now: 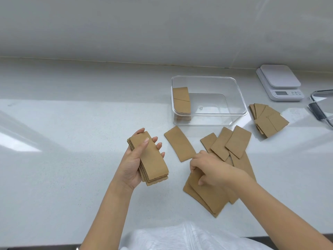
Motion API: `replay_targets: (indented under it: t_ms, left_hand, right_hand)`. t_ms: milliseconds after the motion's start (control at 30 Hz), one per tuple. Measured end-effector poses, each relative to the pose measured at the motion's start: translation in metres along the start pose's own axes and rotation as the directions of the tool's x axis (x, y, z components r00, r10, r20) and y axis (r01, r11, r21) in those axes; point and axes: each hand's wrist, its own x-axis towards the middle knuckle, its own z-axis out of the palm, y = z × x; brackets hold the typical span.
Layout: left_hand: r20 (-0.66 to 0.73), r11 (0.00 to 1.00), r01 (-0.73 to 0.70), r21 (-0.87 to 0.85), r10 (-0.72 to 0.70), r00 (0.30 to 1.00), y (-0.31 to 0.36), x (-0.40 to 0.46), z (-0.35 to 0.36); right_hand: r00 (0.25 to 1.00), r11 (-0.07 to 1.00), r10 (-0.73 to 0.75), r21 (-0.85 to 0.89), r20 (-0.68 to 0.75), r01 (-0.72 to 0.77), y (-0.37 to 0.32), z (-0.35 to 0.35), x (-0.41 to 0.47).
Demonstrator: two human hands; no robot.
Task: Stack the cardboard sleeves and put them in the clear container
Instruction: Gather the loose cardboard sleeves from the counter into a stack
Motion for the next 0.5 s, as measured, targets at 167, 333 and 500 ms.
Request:
replay_targets:
  t_ms: [167,333,500]
  left_hand:
    - [0.001,1.0,-0.006,0.003,0.006,1.0,0.0013,0.0,0.0006]
    - [0.001,1.0,-0.005,0.003,0.005,1.0,0.0004,-0.0007,-0.0009]
    - [-0.006,1.0,-0.007,-0.001,0.007,1.0,0.0019,-0.0007,-0.0019]
  right_hand:
    - [0.997,0.992,0.058,0.116,-0.058,-0.051,0.0036,0.0053,0.0017]
    - [0.989,0.988,-0.007,0.149,-0.145,0.029,0.0054,0.0078,0.0033]
    - [0.988,0.962,0.073,0.269,-0.137,-0.033,0.0053,0.0055,0.0042]
